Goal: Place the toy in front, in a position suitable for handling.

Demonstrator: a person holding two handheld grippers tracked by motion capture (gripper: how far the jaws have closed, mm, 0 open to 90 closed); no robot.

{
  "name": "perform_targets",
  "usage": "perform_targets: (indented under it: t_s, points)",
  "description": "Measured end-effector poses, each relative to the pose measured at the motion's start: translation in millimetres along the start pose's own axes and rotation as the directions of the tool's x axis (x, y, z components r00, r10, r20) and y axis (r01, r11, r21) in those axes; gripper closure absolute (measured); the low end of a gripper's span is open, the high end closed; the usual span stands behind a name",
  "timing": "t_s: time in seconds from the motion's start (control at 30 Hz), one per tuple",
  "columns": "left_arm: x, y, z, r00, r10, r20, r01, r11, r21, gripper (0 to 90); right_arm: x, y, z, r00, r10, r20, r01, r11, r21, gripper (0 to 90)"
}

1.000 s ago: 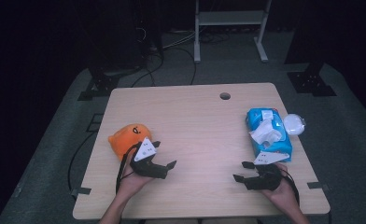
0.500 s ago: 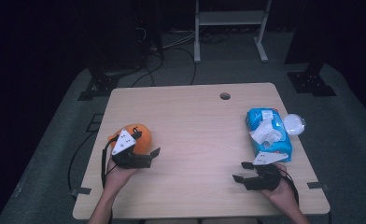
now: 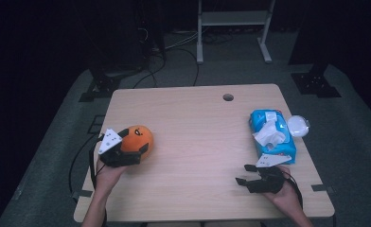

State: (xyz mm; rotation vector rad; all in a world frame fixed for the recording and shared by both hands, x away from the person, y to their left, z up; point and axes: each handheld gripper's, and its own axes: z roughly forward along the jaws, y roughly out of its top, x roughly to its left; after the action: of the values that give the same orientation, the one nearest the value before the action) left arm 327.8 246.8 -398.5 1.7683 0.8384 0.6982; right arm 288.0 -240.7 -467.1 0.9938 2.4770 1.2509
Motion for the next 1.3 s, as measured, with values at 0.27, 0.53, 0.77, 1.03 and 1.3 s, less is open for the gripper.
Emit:
perform_targets:
  t_s: [0.27, 0.53, 0.77, 1.03, 1.3]
  points:
    - [23.7, -11.4, -5.7, 0.9982, -0.034, -0.05, 0.033, 0.9994, -0.011, 10.9, 0.5, 0.1, 1.1, 1.0, 0.002, -0.003, -0.002, 1.0, 0.004, 32.6]
    - [35.3, -22.7, -2.3, 0.9965, -0.065, -0.053, 0.066, 0.9978, 0.011, 13.1, 1.2, 0.2, 1.5, 1.0, -0.003, -0.003, 0.003, 1.0, 0.006, 32.7]
    - [41.0, -32.4, 3.3, 0.9958, -0.086, -0.031, 0.087, 0.9958, 0.026, 19.1, 1.4, 0.3, 1.5, 1.0, -0.007, -0.004, 0.007, 1.0, 0.006, 32.7]
    - [41.8, -40.2, 7.5, 0.9964, -0.08, -0.027, 0.082, 0.9955, 0.049, 22.0, 2.2, 0.5, 1.6, 0.9999, -0.014, -0.005, 0.014, 1.0, 0.008, 32.7]
    - [40.3, -47.0, 12.9, 0.9926, -0.108, -0.056, 0.113, 0.9893, 0.093, 26.3, 3.1, 0.6, 2.3, 0.9998, -0.017, -0.004, 0.017, 1.0, 0.013, 32.8]
